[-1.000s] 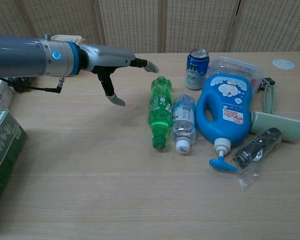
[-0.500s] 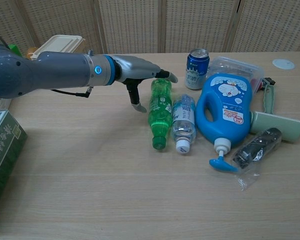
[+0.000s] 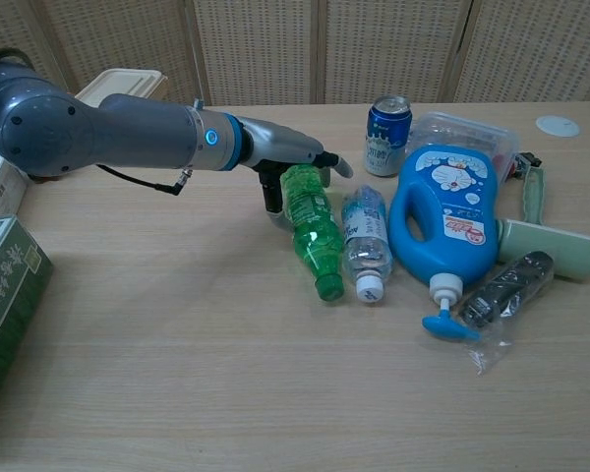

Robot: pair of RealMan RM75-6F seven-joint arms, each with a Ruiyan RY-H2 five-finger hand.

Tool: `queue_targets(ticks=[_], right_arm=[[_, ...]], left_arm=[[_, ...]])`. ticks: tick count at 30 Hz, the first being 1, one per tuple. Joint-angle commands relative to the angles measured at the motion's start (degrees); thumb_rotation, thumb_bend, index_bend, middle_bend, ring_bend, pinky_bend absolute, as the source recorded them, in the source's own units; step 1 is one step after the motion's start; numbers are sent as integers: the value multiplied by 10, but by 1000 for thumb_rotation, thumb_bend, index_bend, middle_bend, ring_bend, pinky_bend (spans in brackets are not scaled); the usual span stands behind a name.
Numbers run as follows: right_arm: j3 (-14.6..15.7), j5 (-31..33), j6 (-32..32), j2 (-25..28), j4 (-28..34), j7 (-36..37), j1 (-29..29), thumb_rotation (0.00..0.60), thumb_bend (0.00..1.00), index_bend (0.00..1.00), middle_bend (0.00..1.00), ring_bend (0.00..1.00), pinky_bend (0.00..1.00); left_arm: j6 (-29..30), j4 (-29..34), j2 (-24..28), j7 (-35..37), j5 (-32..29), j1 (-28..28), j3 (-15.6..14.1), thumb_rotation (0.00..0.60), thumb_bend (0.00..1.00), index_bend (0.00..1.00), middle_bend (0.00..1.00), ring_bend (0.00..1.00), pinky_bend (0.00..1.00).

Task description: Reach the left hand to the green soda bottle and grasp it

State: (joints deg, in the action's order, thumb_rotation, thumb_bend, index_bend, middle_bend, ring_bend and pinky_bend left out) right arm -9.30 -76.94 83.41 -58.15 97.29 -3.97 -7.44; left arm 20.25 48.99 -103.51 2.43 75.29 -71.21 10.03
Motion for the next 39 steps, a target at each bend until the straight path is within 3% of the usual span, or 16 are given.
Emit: queue_targets(ticks=[1, 7, 14, 17, 26, 32, 35, 39], right_arm=[[0, -1, 0, 0, 0, 0, 0, 412, 320, 0, 0, 0, 0], [-1, -5, 2, 1, 5, 2, 0, 416, 320, 0, 0, 0, 0], [-2, -10, 4, 5, 11, 8, 0, 421, 319, 0, 0, 0, 0], [-3, -11, 5, 6, 15, 8, 0, 420, 320, 0, 0, 0, 0], [-3, -12, 9, 9, 20, 12, 3, 421, 320, 0, 0, 0, 0], [-2, -11, 10, 9, 19, 16, 5, 418, 321, 0, 0, 0, 0], [-2, -11, 14, 11, 19, 20, 8, 419, 321, 0, 0, 0, 0], [-1, -12, 17, 12, 18, 26, 12, 417, 321, 0, 0, 0, 0]], left_arm=[[-2, 22, 20, -8, -1, 6, -10, 573, 277, 0, 232, 0, 0], [-6, 75, 63, -23, -22, 20, -23, 573, 277, 0, 245, 0, 0], [-8, 98, 83, -39, -42, 29, -39, 572, 277, 0, 79, 0, 0], [-3, 99, 81, -47, -46, 29, -43, 573, 276, 0, 4, 0, 0], [-7, 69, 53, -63, -52, 20, -51, 572, 278, 0, 0, 0, 0], [20, 25, 13, -70, -42, 19, -47, 583, 276, 6, 0, 0, 0], [33, 5, -5, -69, -41, 20, -41, 598, 277, 96, 1, 0, 0], [44, -19, -25, -71, -35, 21, -40, 600, 319, 249, 83, 0, 0]])
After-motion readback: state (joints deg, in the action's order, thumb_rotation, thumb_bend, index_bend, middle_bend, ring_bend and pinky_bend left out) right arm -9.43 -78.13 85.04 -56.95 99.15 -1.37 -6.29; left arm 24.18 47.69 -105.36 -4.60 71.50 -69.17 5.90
